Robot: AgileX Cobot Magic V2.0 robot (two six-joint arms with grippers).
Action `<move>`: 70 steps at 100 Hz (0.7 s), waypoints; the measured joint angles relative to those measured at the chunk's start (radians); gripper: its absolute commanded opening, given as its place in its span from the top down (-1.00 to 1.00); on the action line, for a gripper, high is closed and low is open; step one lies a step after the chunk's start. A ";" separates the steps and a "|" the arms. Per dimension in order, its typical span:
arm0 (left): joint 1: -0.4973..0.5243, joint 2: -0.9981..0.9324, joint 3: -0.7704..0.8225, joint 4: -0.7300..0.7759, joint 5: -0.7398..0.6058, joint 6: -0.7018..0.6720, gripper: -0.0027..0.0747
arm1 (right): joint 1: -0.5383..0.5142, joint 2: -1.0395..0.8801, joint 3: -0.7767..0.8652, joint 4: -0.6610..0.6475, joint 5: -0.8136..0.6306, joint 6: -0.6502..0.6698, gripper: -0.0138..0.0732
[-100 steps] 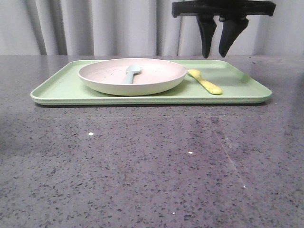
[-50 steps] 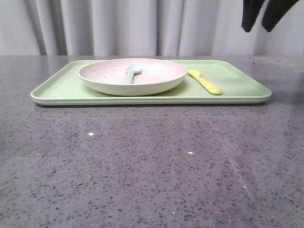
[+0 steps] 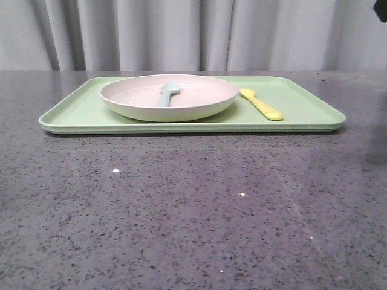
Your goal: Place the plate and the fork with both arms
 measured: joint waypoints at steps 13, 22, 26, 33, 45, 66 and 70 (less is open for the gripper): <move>0.002 -0.032 0.048 0.000 -0.004 0.000 0.63 | 0.000 -0.120 0.110 -0.023 -0.081 0.000 0.10; 0.002 -0.056 0.078 0.002 -0.012 0.000 0.75 | 0.000 -0.200 0.179 -0.031 -0.140 0.000 0.28; 0.002 -0.065 0.090 0.002 -0.015 0.000 0.81 | 0.000 -0.229 0.213 -0.033 -0.162 0.000 0.40; 0.002 -0.084 0.109 0.002 -0.020 0.000 0.89 | 0.000 -0.284 0.267 -0.033 -0.200 0.000 0.62; 0.002 -0.120 0.135 0.002 -0.024 0.000 0.98 | 0.000 -0.380 0.351 -0.034 -0.246 0.000 0.83; 0.002 -0.179 0.183 0.002 -0.026 0.005 0.98 | 0.000 -0.528 0.480 -0.038 -0.312 0.000 0.84; 0.002 -0.191 0.190 0.002 -0.028 0.007 0.98 | 0.000 -0.551 0.503 -0.038 -0.328 0.000 0.84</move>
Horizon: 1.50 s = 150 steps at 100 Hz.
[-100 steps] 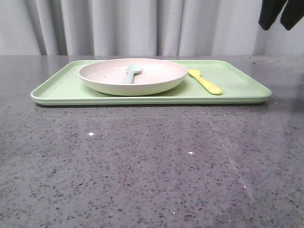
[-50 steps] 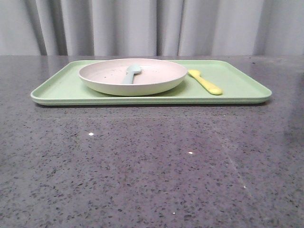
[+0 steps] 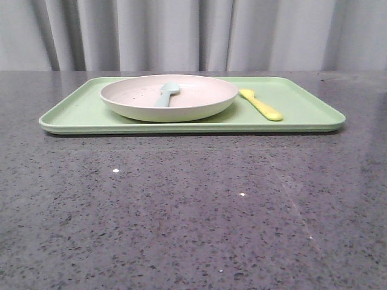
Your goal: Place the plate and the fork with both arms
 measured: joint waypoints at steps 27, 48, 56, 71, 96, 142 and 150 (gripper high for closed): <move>0.000 -0.096 0.061 0.000 0.000 0.002 0.98 | 0.000 -0.177 0.123 -0.008 -0.111 0.000 0.84; 0.000 -0.112 0.067 0.000 0.000 0.002 0.98 | 0.000 -0.225 0.142 -0.019 -0.130 0.000 0.84; 0.000 -0.112 0.067 0.000 0.000 0.002 0.98 | 0.000 -0.225 0.142 -0.019 -0.132 0.000 0.84; 0.000 -0.112 0.067 0.000 0.000 0.002 0.98 | 0.000 -0.225 0.142 -0.020 -0.132 0.000 0.84; 0.000 -0.112 0.067 0.000 0.000 0.002 0.98 | 0.000 -0.225 0.142 -0.020 -0.132 0.000 0.84; 0.000 -0.112 0.080 0.000 -0.002 0.002 0.98 | 0.000 -0.225 0.142 -0.022 -0.132 0.000 0.84; 0.000 -0.112 0.098 0.000 -0.002 0.002 0.98 | 0.000 -0.225 0.142 -0.022 -0.132 0.000 0.84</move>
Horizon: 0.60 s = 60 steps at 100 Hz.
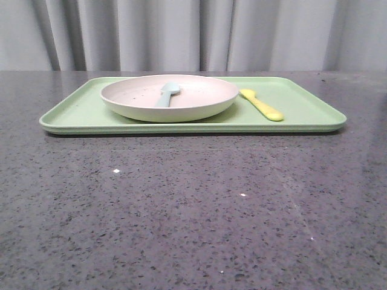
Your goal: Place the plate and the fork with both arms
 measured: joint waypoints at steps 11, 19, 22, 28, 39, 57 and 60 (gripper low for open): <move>0.000 -0.018 0.028 0.000 -0.002 0.000 0.98 | 0.000 0.000 0.000 0.000 0.000 0.000 0.84; 0.000 -0.052 0.066 0.000 -0.039 0.000 0.98 | 0.000 0.000 0.000 0.000 0.000 0.000 0.84; 0.000 -0.066 0.084 0.000 -0.066 0.000 0.98 | 0.000 0.000 0.000 0.000 0.000 0.000 0.84; 0.000 -0.098 0.130 0.010 -0.145 0.000 0.98 | 0.000 0.000 0.000 0.000 0.000 0.000 0.84; 0.000 -0.143 0.211 0.044 -0.290 0.000 0.98 | 0.000 0.000 0.000 0.000 0.000 0.000 0.84; 0.000 -0.206 0.344 0.169 -0.472 -0.078 0.98 | 0.000 0.000 0.000 0.000 0.000 0.000 0.84; 0.000 -0.216 0.363 0.194 -0.486 -0.110 0.98 | 0.000 0.000 0.000 0.000 0.000 0.000 0.84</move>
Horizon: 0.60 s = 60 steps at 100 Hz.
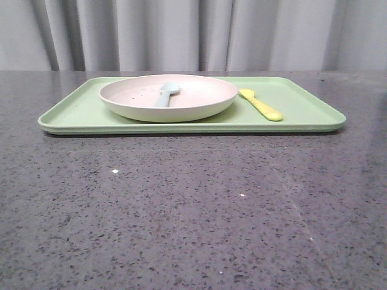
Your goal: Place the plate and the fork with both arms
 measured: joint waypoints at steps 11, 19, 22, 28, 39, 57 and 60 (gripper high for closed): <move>-0.006 -0.040 0.067 0.077 -0.030 -0.101 0.99 | 0.000 0.000 0.000 0.000 0.000 0.002 0.84; -0.008 -0.069 0.097 0.092 -0.024 -0.124 0.99 | 0.000 0.000 0.000 0.000 0.000 0.002 0.84; -0.008 -0.078 0.097 0.092 -0.021 -0.127 0.99 | 0.000 0.000 0.000 0.000 0.000 0.002 0.84; -0.008 -0.095 0.097 0.092 -0.014 -0.134 0.99 | 0.000 0.000 0.002 0.000 0.000 0.002 0.84; -0.008 -0.095 0.097 0.092 0.026 -0.134 0.99 | -0.001 0.000 0.002 0.000 -0.002 0.002 0.84; -0.008 -0.095 0.097 0.092 0.032 -0.134 0.98 | -0.001 -0.002 0.002 0.000 -0.002 0.002 0.84; -0.008 -0.095 0.097 0.092 0.032 -0.139 0.98 | -0.001 -0.002 0.002 0.000 -0.002 0.002 0.84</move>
